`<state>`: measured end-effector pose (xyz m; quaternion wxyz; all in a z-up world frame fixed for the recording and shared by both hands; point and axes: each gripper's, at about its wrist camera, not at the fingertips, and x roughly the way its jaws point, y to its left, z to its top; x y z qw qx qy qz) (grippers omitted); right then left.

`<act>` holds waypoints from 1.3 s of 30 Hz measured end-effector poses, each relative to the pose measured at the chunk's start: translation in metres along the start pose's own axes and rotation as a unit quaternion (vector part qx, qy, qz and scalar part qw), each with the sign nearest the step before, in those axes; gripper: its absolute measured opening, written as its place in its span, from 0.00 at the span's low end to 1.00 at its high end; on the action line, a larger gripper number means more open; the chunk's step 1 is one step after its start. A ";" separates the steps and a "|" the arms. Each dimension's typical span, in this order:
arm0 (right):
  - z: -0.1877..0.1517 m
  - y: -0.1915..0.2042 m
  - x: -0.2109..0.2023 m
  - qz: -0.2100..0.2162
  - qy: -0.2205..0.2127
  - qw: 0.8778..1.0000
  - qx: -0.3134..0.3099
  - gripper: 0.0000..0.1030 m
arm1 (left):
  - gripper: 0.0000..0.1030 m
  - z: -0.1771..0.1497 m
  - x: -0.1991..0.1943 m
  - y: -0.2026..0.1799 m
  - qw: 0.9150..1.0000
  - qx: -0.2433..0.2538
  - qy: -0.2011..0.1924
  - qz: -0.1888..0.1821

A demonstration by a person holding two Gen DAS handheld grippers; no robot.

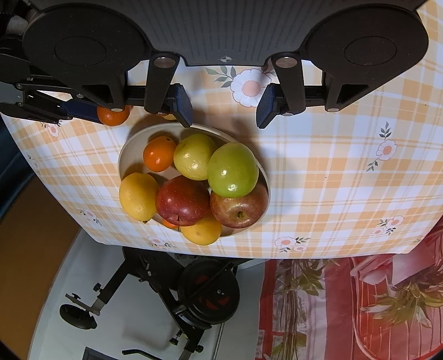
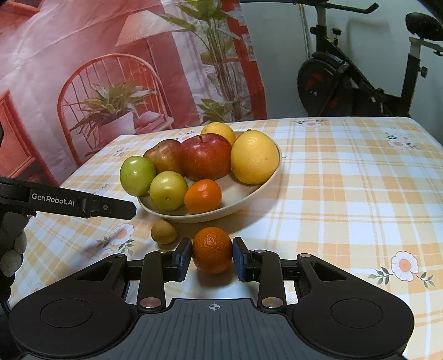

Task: Organize fruits
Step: 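Open the left gripper and withdraw while the right gripper moves to another tangerine, then close the left gripper on the small brown fruit while the right grips the tangerine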

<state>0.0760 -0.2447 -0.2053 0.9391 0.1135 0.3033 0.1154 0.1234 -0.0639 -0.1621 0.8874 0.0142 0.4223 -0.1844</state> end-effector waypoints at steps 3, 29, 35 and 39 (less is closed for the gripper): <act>0.000 -0.001 0.000 -0.002 -0.001 1.000 0.002 0.29 | 0.52 0.000 0.001 -0.001 1.000 0.001 0.001 0.000; -0.002 -0.014 -0.006 -0.017 -0.020 0.999 0.025 0.29 | 0.52 -0.007 0.012 -0.019 0.999 0.024 0.022 -0.028; -0.003 -0.015 -0.006 -0.017 -0.022 0.999 0.029 0.29 | 0.50 -0.006 0.022 -0.022 0.999 0.017 0.034 -0.035; -0.003 -0.016 -0.006 -0.017 -0.022 0.999 0.031 0.29 | 0.44 -0.006 0.025 -0.024 0.998 0.012 0.038 -0.043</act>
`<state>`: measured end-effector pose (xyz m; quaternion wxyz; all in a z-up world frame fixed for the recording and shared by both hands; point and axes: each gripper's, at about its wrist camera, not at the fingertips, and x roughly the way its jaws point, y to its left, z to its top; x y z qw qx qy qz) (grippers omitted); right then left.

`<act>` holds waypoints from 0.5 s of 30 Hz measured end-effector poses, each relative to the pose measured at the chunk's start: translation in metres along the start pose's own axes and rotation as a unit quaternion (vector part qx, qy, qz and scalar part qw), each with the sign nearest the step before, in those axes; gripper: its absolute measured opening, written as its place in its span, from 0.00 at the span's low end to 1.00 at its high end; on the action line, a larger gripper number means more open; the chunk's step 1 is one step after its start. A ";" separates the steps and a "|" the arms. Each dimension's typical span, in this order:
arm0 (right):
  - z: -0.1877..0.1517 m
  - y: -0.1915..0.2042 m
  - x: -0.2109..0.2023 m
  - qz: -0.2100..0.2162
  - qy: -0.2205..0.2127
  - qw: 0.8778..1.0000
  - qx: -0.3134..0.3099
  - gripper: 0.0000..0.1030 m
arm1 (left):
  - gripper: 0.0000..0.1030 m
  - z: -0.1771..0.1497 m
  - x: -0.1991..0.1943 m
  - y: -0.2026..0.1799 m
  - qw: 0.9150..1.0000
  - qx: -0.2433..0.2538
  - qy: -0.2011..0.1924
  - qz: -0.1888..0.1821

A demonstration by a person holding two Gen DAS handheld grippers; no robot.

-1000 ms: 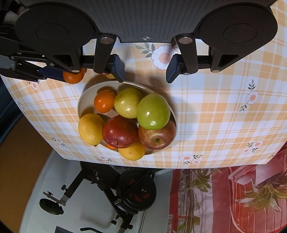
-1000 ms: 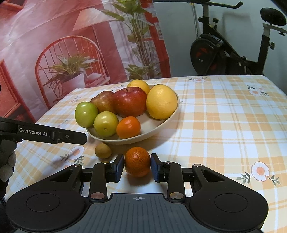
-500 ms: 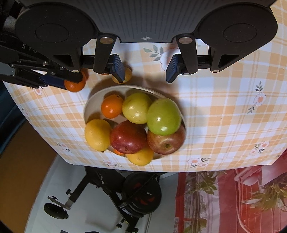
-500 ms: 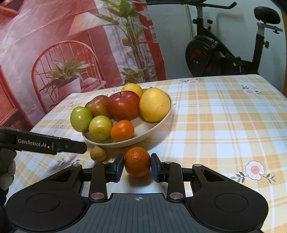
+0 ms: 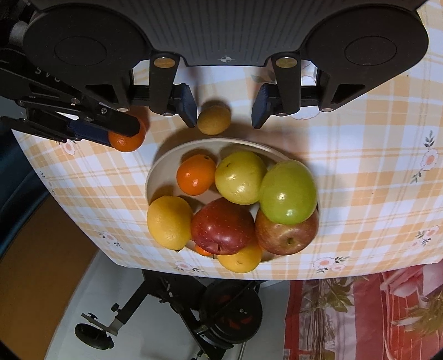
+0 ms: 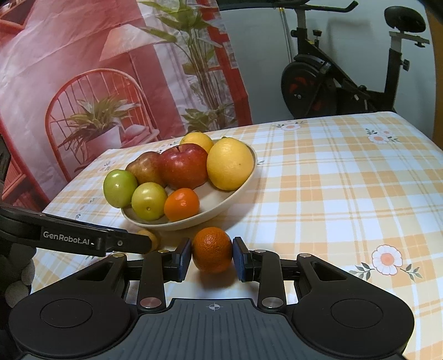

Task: Organize fruits
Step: 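Close the left gripper on the small brown fruit while the right grips the tangerine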

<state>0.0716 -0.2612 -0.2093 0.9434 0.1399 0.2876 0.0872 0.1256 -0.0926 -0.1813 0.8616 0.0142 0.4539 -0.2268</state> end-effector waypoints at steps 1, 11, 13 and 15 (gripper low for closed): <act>0.000 0.000 0.000 0.000 0.000 1.000 0.000 0.29 | 0.41 0.000 0.001 -0.001 1.000 0.001 0.000 0.000; 0.000 -0.001 0.000 0.000 0.000 1.000 0.000 0.29 | 0.28 -0.001 0.006 -0.005 1.000 0.006 0.004 -0.005; 0.000 -0.001 0.000 0.000 0.000 1.000 0.000 0.29 | 0.28 -0.002 0.005 -0.004 1.000 0.007 0.003 -0.006; 0.000 -0.001 0.000 0.000 0.000 1.000 0.000 0.29 | 0.28 -0.002 0.003 -0.004 1.000 0.008 0.000 -0.008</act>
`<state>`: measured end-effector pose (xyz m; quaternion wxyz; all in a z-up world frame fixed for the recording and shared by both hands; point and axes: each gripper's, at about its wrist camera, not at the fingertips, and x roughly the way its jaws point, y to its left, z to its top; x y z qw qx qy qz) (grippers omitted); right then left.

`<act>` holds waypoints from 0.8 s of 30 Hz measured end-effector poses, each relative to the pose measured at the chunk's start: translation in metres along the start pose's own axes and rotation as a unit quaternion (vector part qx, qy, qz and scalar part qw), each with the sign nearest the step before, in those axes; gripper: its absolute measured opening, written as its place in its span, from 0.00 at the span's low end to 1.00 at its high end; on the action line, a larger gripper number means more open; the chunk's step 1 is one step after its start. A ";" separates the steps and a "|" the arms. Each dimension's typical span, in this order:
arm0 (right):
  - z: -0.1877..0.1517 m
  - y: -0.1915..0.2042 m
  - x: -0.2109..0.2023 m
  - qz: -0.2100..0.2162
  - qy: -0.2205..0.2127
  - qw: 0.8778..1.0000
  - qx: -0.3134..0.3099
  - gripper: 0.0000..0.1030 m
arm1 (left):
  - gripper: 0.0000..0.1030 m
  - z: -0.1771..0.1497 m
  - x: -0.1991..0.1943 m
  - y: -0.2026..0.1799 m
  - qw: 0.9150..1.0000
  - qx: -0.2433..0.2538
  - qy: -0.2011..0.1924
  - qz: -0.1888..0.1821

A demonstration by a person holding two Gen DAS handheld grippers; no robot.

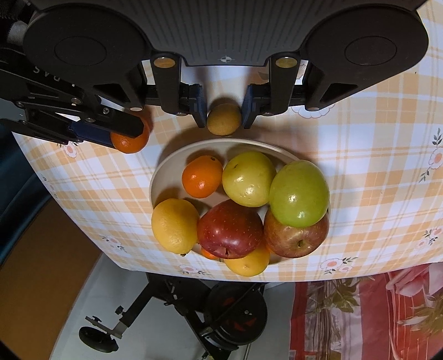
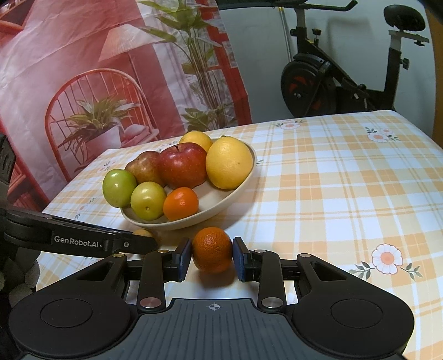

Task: Organize fruits
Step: 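Close the left gripper on the small brown fruit while the right grips the tangerine, then carry the brown fruit and tangerine onto the plate with both grippers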

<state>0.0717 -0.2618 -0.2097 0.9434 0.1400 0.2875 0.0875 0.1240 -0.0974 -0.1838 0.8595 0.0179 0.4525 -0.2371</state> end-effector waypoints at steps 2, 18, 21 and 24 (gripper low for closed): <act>0.000 0.000 0.000 0.000 -0.001 1.000 0.000 0.29 | 0.28 0.000 -0.004 -0.001 1.000 0.004 -0.006 -0.002; 0.016 0.001 0.007 -0.003 -0.015 1.000 -0.017 0.29 | 0.28 0.031 -0.027 -0.009 0.996 0.042 -0.074 0.017; 0.027 0.002 0.012 -0.003 -0.025 0.999 -0.028 0.29 | 0.28 0.043 -0.022 -0.012 0.996 0.050 -0.076 0.021; 0.036 0.005 0.017 -0.003 -0.033 0.999 -0.042 0.29 | 0.28 0.051 -0.015 -0.013 0.995 0.056 -0.074 0.025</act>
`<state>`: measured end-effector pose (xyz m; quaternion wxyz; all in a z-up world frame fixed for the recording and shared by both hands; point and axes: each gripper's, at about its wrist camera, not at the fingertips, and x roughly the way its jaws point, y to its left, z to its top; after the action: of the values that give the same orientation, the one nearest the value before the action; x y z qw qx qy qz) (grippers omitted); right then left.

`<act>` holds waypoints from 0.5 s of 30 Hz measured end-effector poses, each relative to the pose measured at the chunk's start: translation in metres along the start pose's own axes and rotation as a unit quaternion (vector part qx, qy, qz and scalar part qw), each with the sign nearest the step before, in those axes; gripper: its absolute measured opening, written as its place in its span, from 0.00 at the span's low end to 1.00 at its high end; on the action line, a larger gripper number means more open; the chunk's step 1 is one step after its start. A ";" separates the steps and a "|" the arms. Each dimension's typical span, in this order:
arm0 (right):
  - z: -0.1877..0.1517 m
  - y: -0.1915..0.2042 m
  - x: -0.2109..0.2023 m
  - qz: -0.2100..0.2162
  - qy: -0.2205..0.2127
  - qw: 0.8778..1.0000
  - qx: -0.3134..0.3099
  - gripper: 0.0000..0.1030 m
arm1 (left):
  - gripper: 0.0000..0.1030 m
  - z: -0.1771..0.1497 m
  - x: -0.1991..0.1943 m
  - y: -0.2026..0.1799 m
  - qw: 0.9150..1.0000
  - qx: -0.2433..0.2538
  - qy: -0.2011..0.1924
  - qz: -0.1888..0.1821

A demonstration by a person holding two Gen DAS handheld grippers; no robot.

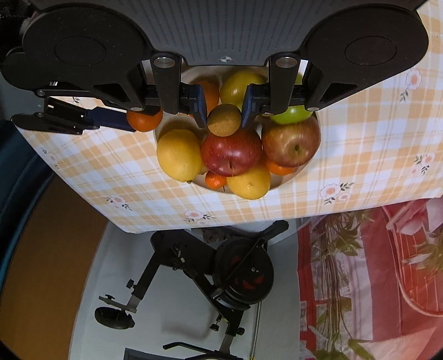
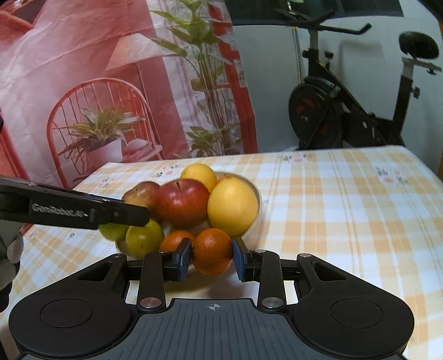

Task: Organize fruits
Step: 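Carry the brown fruit and tangerine onto the plate with both grippers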

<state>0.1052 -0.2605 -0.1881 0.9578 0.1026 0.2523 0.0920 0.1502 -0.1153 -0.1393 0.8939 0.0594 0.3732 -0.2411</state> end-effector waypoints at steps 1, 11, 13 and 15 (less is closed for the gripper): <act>0.003 0.001 0.002 0.000 0.000 1.000 -0.005 0.29 | 0.28 0.002 0.002 0.000 1.000 0.001 0.001 0.000; 0.008 0.007 0.020 0.002 0.008 1.000 -0.027 0.29 | 0.28 0.003 0.014 0.004 1.000 0.002 0.018 0.002; 0.008 0.007 0.021 0.002 0.008 1.000 -0.025 0.29 | 0.28 0.004 0.016 0.005 1.000 0.001 0.020 0.000; 0.008 0.007 0.021 0.001 0.007 1.000 -0.025 0.29 | 0.28 0.004 0.017 0.005 1.000 0.001 0.020 0.001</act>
<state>0.1267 -0.2502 -0.1896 0.9580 0.0784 0.2569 0.1003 0.1654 -0.1187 -0.1484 0.8863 0.0659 0.3907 -0.2396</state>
